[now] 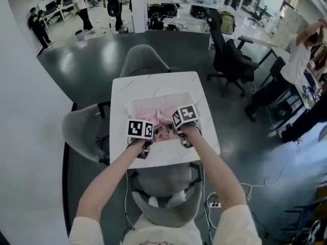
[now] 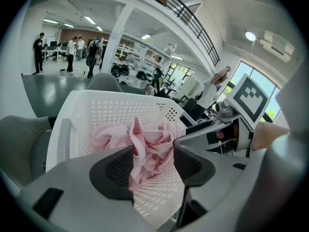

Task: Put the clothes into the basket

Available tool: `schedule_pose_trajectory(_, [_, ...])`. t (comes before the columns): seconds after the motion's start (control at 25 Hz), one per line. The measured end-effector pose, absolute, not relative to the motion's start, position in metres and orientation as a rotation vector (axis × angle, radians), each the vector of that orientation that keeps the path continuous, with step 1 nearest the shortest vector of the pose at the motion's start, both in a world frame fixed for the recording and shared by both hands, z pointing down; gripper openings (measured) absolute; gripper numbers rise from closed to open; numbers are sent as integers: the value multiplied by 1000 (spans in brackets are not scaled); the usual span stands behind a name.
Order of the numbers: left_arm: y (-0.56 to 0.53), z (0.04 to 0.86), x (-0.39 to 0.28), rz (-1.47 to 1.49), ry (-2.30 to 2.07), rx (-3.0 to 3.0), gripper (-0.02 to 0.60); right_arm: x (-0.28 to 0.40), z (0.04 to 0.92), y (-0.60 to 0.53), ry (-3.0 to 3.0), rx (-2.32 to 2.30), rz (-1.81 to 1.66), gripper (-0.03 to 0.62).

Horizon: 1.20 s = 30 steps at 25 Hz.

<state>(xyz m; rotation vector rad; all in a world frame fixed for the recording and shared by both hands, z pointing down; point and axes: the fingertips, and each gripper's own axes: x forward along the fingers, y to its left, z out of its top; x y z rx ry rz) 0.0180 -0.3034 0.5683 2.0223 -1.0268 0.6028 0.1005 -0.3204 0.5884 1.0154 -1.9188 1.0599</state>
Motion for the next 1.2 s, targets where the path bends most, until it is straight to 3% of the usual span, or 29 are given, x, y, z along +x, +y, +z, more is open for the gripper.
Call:
schedule_pose_trajectory(0.92, [-282, 529, 3, 358, -1206, 2221, 264, 101, 529, -302, -2172, 1390, 415, 299])
schedule_pose_trajectory(1.2, [-259, 514, -19, 330, -1268, 2314, 264, 88, 508, -280, -2232, 1413, 378, 299])
